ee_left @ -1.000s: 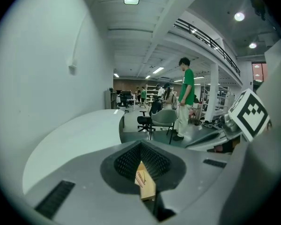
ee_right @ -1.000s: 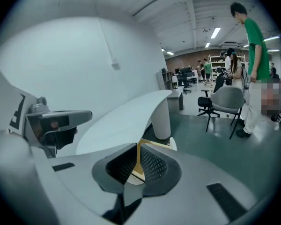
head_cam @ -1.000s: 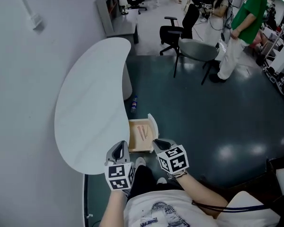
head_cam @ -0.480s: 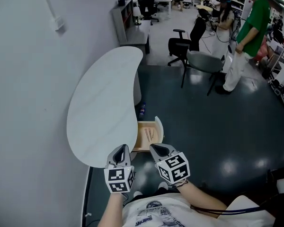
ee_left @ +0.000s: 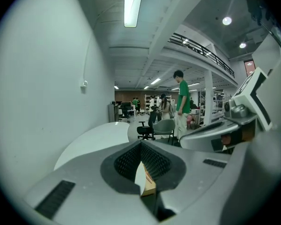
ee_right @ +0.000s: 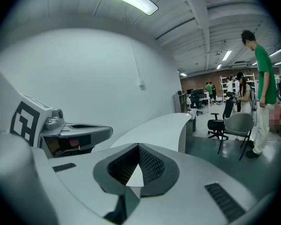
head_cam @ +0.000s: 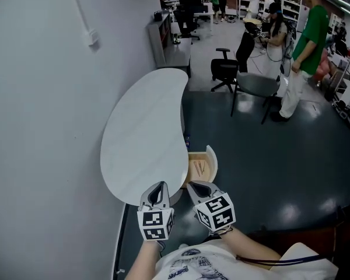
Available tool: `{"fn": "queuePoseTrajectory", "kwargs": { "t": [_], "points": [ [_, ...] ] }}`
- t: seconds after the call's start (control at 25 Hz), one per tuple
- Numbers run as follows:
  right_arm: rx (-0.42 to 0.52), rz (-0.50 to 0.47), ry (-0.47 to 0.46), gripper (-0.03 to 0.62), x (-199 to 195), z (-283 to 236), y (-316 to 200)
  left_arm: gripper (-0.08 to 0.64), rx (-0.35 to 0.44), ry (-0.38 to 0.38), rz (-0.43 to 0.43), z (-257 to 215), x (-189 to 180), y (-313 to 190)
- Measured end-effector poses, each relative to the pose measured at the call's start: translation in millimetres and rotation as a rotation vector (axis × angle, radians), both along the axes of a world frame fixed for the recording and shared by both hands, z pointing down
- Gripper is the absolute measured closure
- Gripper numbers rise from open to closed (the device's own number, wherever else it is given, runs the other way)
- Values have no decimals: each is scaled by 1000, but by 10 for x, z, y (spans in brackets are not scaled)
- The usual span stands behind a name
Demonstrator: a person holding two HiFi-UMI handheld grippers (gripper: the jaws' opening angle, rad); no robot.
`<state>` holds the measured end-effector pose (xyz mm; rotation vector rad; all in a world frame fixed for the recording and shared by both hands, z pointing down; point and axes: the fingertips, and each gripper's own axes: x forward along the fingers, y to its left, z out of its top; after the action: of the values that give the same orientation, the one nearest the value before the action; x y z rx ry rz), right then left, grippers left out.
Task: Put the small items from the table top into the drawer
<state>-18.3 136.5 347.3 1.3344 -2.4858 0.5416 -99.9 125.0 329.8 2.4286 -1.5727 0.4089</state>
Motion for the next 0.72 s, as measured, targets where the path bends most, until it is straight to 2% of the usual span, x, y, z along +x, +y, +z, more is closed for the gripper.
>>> {"fn": "queuePoseTrajectory", "kwargs": {
  "t": [0.4,0.72],
  "points": [
    [31,27,3,572,-626,-30,499,526,12,17,-23,62,-771,557],
    [48,35,22,572,-824,-62,717,526,10,21,-33,68,-1011,777]
  ]
}}
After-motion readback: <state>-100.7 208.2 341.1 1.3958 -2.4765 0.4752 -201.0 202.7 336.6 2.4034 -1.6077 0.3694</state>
